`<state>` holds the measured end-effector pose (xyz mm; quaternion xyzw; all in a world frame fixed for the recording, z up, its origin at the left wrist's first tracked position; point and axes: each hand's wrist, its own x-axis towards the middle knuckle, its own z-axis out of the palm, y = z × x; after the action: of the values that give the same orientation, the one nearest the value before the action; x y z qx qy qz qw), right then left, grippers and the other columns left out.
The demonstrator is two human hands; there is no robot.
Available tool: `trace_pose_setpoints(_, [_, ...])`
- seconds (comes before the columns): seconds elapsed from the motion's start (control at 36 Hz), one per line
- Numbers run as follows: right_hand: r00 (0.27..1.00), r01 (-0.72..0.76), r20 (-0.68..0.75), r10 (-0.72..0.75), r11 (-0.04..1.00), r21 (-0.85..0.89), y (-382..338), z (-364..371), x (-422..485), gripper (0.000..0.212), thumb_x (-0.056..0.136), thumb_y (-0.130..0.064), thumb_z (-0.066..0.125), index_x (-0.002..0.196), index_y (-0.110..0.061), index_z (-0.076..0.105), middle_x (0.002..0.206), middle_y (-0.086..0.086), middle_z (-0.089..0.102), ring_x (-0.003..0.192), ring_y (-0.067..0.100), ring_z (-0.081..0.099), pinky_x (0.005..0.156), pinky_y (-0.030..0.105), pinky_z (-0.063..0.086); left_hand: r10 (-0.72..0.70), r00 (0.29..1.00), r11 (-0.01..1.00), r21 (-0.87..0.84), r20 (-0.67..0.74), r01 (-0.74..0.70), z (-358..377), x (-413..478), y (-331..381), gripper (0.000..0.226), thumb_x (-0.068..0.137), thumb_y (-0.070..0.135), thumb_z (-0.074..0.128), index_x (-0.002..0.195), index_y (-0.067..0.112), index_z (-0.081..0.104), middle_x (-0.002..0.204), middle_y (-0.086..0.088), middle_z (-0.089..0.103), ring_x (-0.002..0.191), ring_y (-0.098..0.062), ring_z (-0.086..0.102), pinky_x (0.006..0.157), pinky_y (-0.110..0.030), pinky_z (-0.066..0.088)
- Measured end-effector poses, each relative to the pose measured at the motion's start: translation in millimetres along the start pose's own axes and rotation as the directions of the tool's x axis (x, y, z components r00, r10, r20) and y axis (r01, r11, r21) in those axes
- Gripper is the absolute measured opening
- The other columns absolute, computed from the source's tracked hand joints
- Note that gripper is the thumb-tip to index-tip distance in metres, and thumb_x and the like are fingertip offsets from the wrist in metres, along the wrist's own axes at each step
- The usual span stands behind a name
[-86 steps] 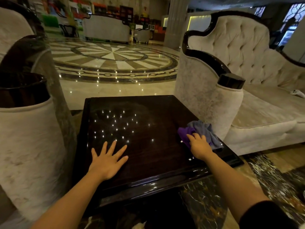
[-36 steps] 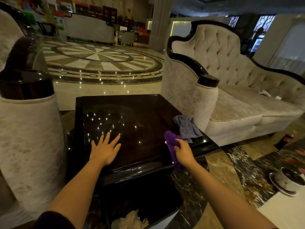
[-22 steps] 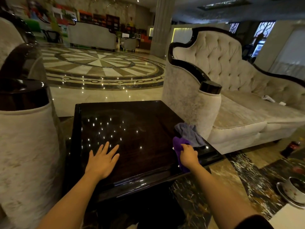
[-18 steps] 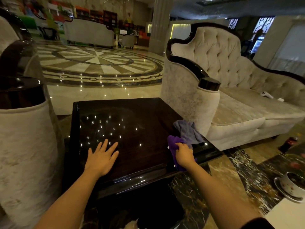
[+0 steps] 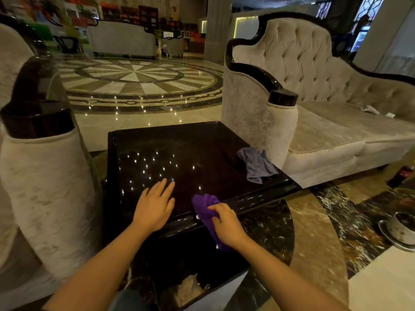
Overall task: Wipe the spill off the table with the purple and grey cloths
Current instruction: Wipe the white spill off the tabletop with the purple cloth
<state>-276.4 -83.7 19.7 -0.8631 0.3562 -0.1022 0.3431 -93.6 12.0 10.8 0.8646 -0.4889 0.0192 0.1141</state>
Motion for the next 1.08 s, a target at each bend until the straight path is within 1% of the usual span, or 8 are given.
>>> trace_pose_setpoints(0.17, [0.999, 0.002, -0.046, 0.005, 0.990, 0.144, 0, 16, -21, 0.033, 0.090, 0.000, 0.043, 0.119, -0.011, 0.053, 0.132, 0.009, 0.049, 0.120, 0.024, 0.045, 0.106, 0.034, 0.037, 0.213, 0.977, 0.973, -0.088, 0.014, -0.211, 11, -43, 29, 0.060, 0.094, 0.028, 0.040, 0.147, 0.018, 0.013, 0.157, -0.002, 0.014, 0.144, -0.016, 0.015, 0.117, -0.033, 0.011])
trace_pose_setpoints(0.31, [0.994, -0.021, -0.094, 0.051, 0.955, 0.297, -5, 18, -31, 0.032, 0.090, 0.002, 0.043, 0.119, -0.009, 0.052, 0.129, 0.012, 0.050, 0.119, 0.022, 0.046, 0.103, 0.030, 0.037, 0.236, 0.970, 0.968, -0.102, 0.061, -0.229, 19, -67, 41, 0.068, 0.094, 0.031, 0.035, 0.146, 0.021, -0.008, 0.151, 0.009, -0.017, 0.142, -0.007, -0.011, 0.115, -0.030, -0.008])
trace_pose_setpoints(0.44, [0.990, -0.020, -0.121, 0.065, 0.940, 0.340, -10, 12, -34, 0.032, 0.091, 0.001, 0.043, 0.121, -0.007, 0.050, 0.130, 0.012, 0.048, 0.121, 0.023, 0.044, 0.101, 0.026, 0.034, 0.247, 0.963, 0.968, -0.072, 0.109, -0.240, 26, -79, 47, 0.070, 0.094, 0.035, 0.035, 0.145, 0.022, -0.011, 0.152, 0.009, -0.018, 0.141, -0.008, -0.016, 0.113, -0.033, -0.012])
trace_pose_setpoints(0.72, [0.980, -0.011, -0.185, 0.075, 0.946, 0.325, -15, 6, -25, 0.033, 0.091, 0.001, 0.042, 0.122, -0.007, 0.049, 0.133, 0.014, 0.045, 0.124, 0.027, 0.042, 0.108, 0.037, 0.035, 0.273, 0.935, 0.953, 0.068, 0.226, -0.295, 38, -100, 33, 0.051, 0.097, 0.040, 0.026, 0.145, 0.023, 0.023, 0.159, -0.003, -0.002, 0.145, -0.019, -0.011, 0.115, -0.045, -0.013])
trace_pose_setpoints(0.78, [0.975, -0.018, -0.201, 0.091, 0.941, 0.339, -15, 4, -21, 0.034, 0.092, 0.000, 0.042, 0.124, -0.008, 0.049, 0.134, 0.014, 0.043, 0.125, 0.027, 0.041, 0.110, 0.038, 0.034, 0.268, 0.946, 0.958, 0.056, 0.182, -0.282, 27, -99, 37, 0.046, 0.097, 0.040, 0.030, 0.138, 0.023, 0.040, 0.158, -0.004, 0.009, 0.146, -0.019, -0.002, 0.116, -0.047, -0.008])
trace_pose_setpoints(0.83, [0.971, -0.023, -0.215, 0.105, 0.936, 0.350, -16, 5, -16, 0.034, 0.092, 0.000, 0.042, 0.125, -0.008, 0.048, 0.136, 0.014, 0.043, 0.126, 0.027, 0.040, 0.110, 0.040, 0.034, 0.329, 0.942, 0.937, 0.104, 0.061, -0.334, 18, -97, 38, 0.025, 0.086, 0.042, 0.058, 0.101, 0.027, 0.071, 0.143, -0.004, 0.047, 0.138, -0.019, 0.034, 0.114, -0.047, 0.018])
trace_pose_setpoints(0.92, [0.967, -0.037, -0.221, 0.128, 0.927, 0.374, -16, 5, -14, 0.035, 0.093, -0.002, 0.042, 0.127, -0.009, 0.046, 0.137, 0.012, 0.041, 0.126, 0.026, 0.041, 0.111, 0.042, 0.035, 0.357, 0.934, 0.920, 0.171, -0.001, -0.352, 6, -98, 50, 0.026, 0.042, 0.045, 0.090, 0.054, 0.032, 0.070, 0.098, 0.007, 0.074, 0.098, -0.010, 0.068, 0.085, -0.035, 0.053])
trace_pose_setpoints(1.08, [0.960, -0.043, -0.236, 0.151, 0.913, 0.406, -14, 6, -12, 0.037, 0.093, -0.004, 0.041, 0.130, -0.009, 0.043, 0.138, 0.013, 0.040, 0.128, 0.027, 0.040, 0.111, 0.043, 0.034, 0.436, 0.895, 0.897, 0.136, -0.099, -0.421, 16, -101, 62, 0.085, 0.048, 0.041, 0.084, 0.126, 0.018, 0.056, 0.130, -0.003, 0.059, 0.117, -0.017, 0.058, 0.093, -0.037, 0.048])
